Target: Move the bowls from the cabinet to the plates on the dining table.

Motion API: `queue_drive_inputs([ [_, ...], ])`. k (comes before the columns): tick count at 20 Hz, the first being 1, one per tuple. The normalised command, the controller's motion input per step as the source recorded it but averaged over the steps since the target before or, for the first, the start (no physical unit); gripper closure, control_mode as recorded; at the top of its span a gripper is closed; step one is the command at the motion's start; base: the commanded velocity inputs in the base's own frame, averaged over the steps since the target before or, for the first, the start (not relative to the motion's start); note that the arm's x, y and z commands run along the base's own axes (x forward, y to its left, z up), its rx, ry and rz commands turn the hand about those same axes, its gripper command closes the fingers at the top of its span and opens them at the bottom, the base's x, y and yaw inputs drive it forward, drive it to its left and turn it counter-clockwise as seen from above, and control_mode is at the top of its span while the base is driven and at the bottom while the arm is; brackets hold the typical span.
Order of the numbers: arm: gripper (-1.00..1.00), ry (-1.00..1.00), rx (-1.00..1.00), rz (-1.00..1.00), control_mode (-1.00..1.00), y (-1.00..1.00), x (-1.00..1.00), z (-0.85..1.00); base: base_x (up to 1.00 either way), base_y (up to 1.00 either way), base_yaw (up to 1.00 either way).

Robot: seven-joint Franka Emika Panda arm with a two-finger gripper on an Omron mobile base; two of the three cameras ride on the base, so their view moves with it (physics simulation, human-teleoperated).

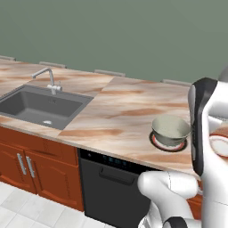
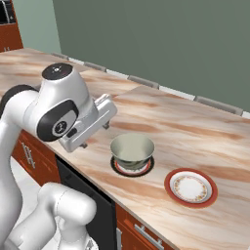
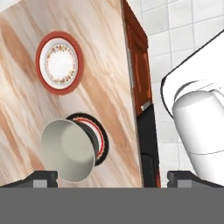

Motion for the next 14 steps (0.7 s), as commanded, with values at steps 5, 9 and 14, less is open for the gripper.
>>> queue_drive_inputs([
  [5, -1.0, 0.02, -0.01, 0.05, -1.0, 0.01, -0.37, 0.23, 0.0, 0.0, 0.0],
  [9, -1.0, 0.01, -0.01, 0.05, -1.0, 0.02, -0.35, 0.22, 0.0, 0.0, 0.0],
  [14, -1.0, 0.0, -0.01, 0.03, 1.0, 0.03, -0.2, 0.12, -0.11, 0.03, 0.02],
])
